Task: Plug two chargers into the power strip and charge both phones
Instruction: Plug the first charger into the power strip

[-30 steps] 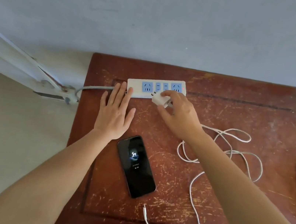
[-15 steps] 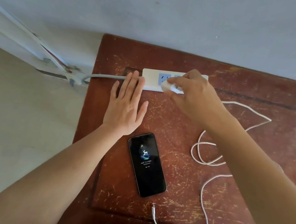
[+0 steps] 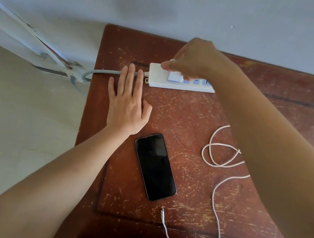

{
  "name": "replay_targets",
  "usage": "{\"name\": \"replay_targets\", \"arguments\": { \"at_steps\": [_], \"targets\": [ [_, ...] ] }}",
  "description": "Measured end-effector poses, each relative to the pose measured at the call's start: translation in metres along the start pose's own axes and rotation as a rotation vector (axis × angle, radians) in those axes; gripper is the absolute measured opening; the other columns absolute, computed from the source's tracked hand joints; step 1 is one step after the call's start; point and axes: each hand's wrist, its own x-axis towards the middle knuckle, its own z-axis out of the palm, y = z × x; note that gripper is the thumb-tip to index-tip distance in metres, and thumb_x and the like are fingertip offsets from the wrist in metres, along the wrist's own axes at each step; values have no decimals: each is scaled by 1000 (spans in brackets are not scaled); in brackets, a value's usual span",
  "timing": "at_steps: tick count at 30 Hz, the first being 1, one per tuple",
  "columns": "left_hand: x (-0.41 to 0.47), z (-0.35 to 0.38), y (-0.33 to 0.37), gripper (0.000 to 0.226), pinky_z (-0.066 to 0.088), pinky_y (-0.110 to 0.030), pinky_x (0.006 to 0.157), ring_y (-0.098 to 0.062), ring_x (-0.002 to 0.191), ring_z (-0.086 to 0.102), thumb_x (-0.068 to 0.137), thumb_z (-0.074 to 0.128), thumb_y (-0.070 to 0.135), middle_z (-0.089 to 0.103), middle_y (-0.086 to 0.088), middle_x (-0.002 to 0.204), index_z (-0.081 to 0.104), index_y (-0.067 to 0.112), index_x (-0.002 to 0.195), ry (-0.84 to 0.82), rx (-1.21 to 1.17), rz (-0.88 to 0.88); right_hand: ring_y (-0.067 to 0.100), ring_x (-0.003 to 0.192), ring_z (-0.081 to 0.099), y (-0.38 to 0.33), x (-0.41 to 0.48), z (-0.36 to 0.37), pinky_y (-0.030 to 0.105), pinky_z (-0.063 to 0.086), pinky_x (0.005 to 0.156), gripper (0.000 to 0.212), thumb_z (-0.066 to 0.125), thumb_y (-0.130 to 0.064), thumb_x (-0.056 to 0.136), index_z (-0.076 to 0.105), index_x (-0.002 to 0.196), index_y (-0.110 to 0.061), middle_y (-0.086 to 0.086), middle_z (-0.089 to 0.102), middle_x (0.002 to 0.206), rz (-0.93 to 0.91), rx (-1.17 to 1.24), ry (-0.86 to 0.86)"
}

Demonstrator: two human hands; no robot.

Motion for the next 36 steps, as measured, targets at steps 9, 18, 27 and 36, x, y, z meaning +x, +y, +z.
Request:
{"name": "replay_targets", "arguments": {
  "at_steps": [9,18,27,36],
  "targets": [
    [2,2,-3,73,18,-64,120,-35,155,15,90,39,32,20,-19,167,22,8,157,1,0,7,22,115,64,2,-6,18,34,50,98,46,72,-47,86,75,120,-16,3,72,126,-14,108,43],
    [4,1,-6,72,19,-66,119,-36,154,17,90,36,33,23,-20,166,22,8,156,-8,-11,21,19,116,63,11,-5,37,23,44,84,45,68,-49,90,72,123,-19,3,69,131,22,250,95],
    [3,-12,-2,85,7,-66,121,-34,156,1,88,31,51,6,-19,169,11,7,159,-161,-96,19,22,115,63,8,-26,41,35,49,87,64,61,-74,77,69,123,-30,-2,70,123,144,-109,291],
    [-104,-34,30,60,22,-59,121,-40,153,15,101,39,42,18,-25,165,37,7,150,-60,-318,119,38,143,31,82,-174,138,56,31,112,63,62,-39,93,43,149,-16,17,37,156,240,51,721]
  ]
}}
